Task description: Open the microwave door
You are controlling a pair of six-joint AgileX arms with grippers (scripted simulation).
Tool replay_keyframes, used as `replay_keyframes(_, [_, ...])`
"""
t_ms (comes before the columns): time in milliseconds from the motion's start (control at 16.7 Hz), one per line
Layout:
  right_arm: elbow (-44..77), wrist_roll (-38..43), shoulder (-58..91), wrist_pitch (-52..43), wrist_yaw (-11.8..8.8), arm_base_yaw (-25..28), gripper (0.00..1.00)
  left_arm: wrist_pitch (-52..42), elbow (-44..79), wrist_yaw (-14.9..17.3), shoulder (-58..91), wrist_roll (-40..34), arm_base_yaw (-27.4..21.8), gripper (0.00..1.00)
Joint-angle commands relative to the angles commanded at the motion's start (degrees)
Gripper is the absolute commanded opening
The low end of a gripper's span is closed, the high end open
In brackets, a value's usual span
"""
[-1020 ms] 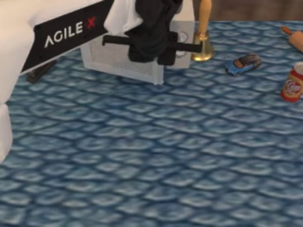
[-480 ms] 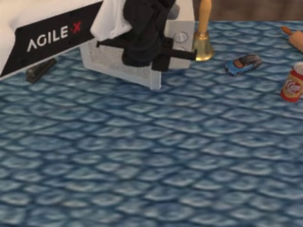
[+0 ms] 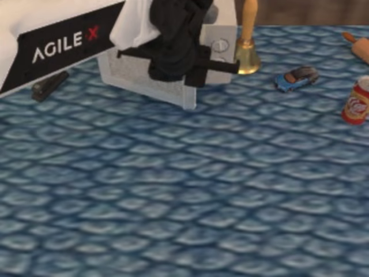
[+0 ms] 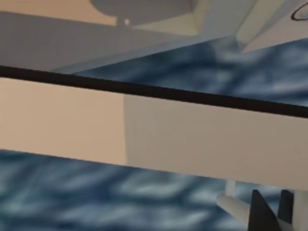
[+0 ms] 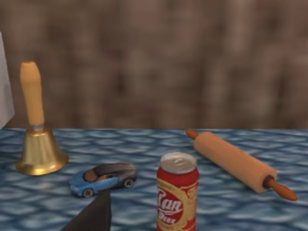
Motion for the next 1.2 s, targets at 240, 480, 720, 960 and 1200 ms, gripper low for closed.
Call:
replay_keyframes(240, [0.0, 0.0, 0.0, 0.0, 0.0, 0.0, 1.0, 0.0, 0.0, 0.0, 0.0, 0.0, 0.0, 0.0])
replay_keyframes(480, [0.0, 0.0, 0.0, 0.0, 0.0, 0.0, 1.0, 0.0, 0.0, 0.0, 0.0, 0.0, 0.0, 0.0])
replay_keyframes(720, [0.0, 0.0, 0.0, 0.0, 0.0, 0.0, 1.0, 0.0, 0.0, 0.0, 0.0, 0.0, 0.0, 0.0])
replay_keyframes(960, [0.0, 0.0, 0.0, 0.0, 0.0, 0.0, 1.0, 0.5, -1.0, 0.8, -0.5, 0.6, -0.2, 0.0])
replay_keyframes(1200, [0.0, 0.0, 0.0, 0.0, 0.0, 0.0, 1.0, 2.6, -5.8, 2.8, -3.9, 5.0, 0.9, 0.0])
